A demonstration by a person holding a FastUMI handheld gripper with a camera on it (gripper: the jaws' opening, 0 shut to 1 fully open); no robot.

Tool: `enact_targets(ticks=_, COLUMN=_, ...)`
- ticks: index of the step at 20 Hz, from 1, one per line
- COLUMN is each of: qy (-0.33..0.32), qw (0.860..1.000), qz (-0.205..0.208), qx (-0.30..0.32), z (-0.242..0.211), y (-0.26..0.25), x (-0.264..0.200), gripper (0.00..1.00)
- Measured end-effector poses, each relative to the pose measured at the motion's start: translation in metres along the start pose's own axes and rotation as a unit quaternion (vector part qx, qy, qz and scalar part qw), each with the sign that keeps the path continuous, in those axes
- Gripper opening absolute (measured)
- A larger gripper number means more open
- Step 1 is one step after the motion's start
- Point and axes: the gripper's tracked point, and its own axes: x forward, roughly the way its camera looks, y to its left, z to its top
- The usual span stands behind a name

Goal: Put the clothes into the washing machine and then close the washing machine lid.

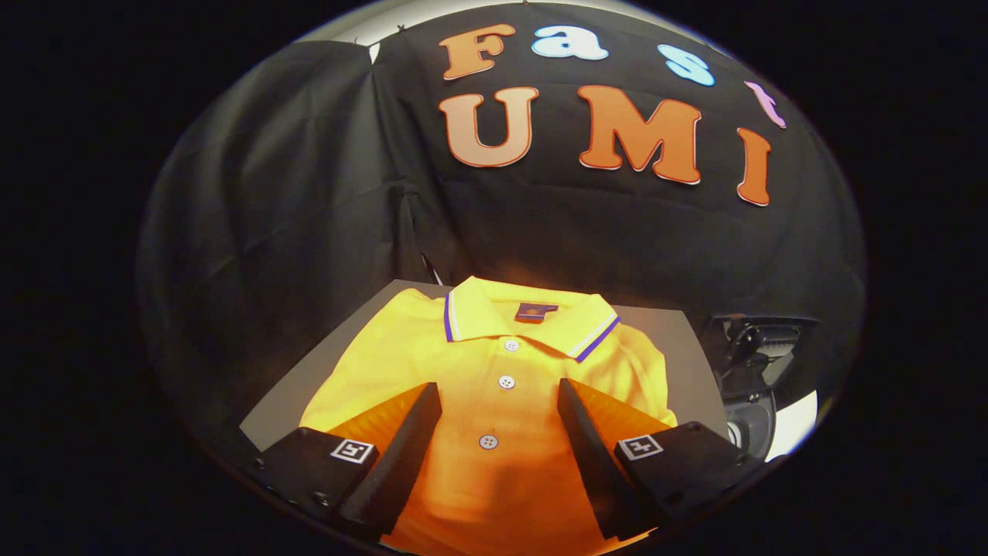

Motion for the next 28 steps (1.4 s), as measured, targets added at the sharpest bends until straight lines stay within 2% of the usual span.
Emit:
enact_targets(ticks=4, qy=-0.004, qw=1.0, qz=0.02, qx=0.016, z=-0.001, y=0.0, x=0.001, gripper=0.98)
enact_targets(ticks=6, qy=-0.001, qw=1.0, qz=0.027, qx=-0.003, z=-0.003, y=0.003, x=0.002, gripper=0.95)
enact_targets(ticks=7, qy=-0.001, qw=0.999, qz=0.037, qx=-0.014, z=-0.003, y=0.005, x=0.003, gripper=0.91)
enact_targets(ticks=11, qy=0.011, qw=0.998, qz=0.057, qx=-0.016, z=-0.008, y=0.006, x=0.001, gripper=0.6)
enact_targets(ticks=14, qy=0.016, qw=0.998, qz=0.065, qx=0.004, z=-0.008, y=0.005, x=-0.005, gripper=0.47)
enact_targets(ticks=15, qy=0.016, qw=0.997, qz=0.069, qx=0.006, z=-0.01, y=0.005, x=-0.008, gripper=0.24)
enact_targets(ticks=17, qy=0.005, qw=0.997, qz=0.07, qx=0.018, z=-0.009, y=0.005, x=-0.013, gripper=0.1)
enact_targets(ticks=22, qy=-0.054, qw=0.994, qz=0.077, qx=0.046, z=0.002, y=0.006, x=-0.02, gripper=0.08)
enact_targets(ticks=28, qy=-0.119, qw=0.986, qz=0.105, qx=0.055, z=0.024, y=0.014, x=-0.045, gripper=0.08)
